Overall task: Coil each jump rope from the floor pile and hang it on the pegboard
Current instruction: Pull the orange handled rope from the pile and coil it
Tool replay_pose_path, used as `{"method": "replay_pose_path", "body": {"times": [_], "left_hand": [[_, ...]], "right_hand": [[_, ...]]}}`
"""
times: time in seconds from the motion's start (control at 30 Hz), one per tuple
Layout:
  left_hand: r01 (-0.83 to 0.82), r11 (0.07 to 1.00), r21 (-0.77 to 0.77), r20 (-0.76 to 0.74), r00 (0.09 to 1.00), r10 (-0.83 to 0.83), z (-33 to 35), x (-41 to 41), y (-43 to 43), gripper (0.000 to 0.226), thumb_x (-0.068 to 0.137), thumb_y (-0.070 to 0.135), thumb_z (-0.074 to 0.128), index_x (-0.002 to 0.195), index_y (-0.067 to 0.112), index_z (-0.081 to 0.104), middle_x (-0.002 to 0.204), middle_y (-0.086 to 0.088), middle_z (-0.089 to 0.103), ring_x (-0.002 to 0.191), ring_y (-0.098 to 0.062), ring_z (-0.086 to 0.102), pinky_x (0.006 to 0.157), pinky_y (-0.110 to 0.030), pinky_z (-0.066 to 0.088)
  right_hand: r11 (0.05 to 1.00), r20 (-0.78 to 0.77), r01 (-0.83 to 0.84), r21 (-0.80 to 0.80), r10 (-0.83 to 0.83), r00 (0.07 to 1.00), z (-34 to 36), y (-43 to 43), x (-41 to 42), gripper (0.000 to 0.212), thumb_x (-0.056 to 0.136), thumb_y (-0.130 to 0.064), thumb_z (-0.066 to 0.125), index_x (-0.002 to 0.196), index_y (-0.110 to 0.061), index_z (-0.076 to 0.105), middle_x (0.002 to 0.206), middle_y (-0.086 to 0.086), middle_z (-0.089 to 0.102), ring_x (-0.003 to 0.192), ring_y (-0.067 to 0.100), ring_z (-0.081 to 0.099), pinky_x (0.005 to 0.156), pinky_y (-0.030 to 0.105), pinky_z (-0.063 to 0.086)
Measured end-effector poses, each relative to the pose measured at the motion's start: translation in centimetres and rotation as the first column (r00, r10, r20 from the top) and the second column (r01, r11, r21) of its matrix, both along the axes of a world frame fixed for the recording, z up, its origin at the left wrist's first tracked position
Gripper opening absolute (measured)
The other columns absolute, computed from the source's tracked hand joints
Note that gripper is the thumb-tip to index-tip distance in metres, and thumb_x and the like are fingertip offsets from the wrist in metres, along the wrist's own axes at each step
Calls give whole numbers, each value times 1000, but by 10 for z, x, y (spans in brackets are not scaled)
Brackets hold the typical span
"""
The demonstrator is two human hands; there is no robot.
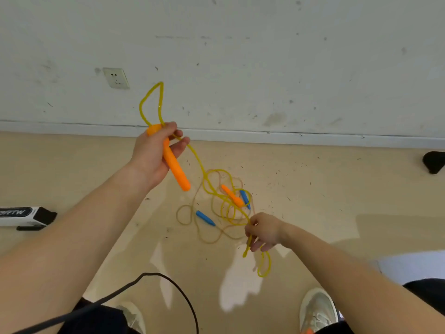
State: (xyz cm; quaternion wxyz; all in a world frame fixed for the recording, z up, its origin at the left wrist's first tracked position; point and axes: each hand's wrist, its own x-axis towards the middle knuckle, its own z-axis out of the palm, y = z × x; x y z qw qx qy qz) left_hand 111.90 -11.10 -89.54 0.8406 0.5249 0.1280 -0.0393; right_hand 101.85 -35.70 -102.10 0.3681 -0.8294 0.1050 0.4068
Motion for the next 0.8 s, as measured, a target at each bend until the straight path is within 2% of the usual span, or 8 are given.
{"method": "replay_pose_path", "body": {"times": [0.1,0.23,0.4,0.5,0.53,0.63,0.7,0.8], "left_hand": [[116,944,308,-18,993,-117,-19,-6,0,6,94,10,65,90,12,62,91,-7,65,93,-30,71,83,-30,59],[370,762,531,-78,917,-391,-43,-24,-14,14,92,12,69,105,11,63,102,-13,68,105,-27,69,97,-43,54],[583,607,540,-79,753,-654,-47,-48,-39,25,80,24,76,103,18,66,110,-16,72,102,-20,68,88,-33,52],[490,435,755,-59,711,-700,-48,-54,-46,13,86,14,77,92,14,66,96,-3,74,87,-9,69,78,-23,51],[463,450,764,-45,734,-678,-47,-56,-48,12,87,12,76,88,11,63,88,-2,72,80,-10,68,75,-24,52],[469,699,539,-42,844,-535,-31,-58,-57,10,93,12,68,89,9,60,74,-8,64,65,-25,66,67,-36,58],[443,821,361,-48,888,-457,-16,-54,-59,7,95,14,63,90,12,59,73,-6,60,60,-23,64,64,-38,58],[394,912,117,-38,919,-392,3,-48,-61,15,98,18,58,83,17,57,72,1,59,60,-16,64,62,-35,59]], "right_hand": [[961,90,180,209,-202,975,27,4,13,26,103,-29,48,95,-7,59,76,8,69,65,18,71,57,27,57],[730,61,402,553,-517,854,73,13,32,20,105,-16,45,91,-6,57,71,12,67,61,17,70,57,28,58],[353,-173,573,740,-723,669,110,10,43,23,105,-9,42,88,-4,56,62,11,70,53,16,69,52,24,58],[190,-275,583,790,-741,613,122,6,45,21,104,-5,43,88,-1,56,63,15,70,54,17,70,55,25,60],[161,-281,568,807,-741,610,125,5,45,23,104,-6,43,88,0,57,63,15,70,56,17,71,56,26,60],[218,-197,523,824,-755,625,128,-4,44,37,107,-29,42,98,2,62,78,14,75,69,19,74,64,29,62],[414,-53,522,746,-744,666,122,-11,43,45,108,-34,33,109,-1,64,88,13,77,78,22,74,69,33,61],[659,100,474,584,-637,764,98,-4,32,39,99,-23,34,97,-10,70,84,4,77,83,20,69,80,34,52]]}}
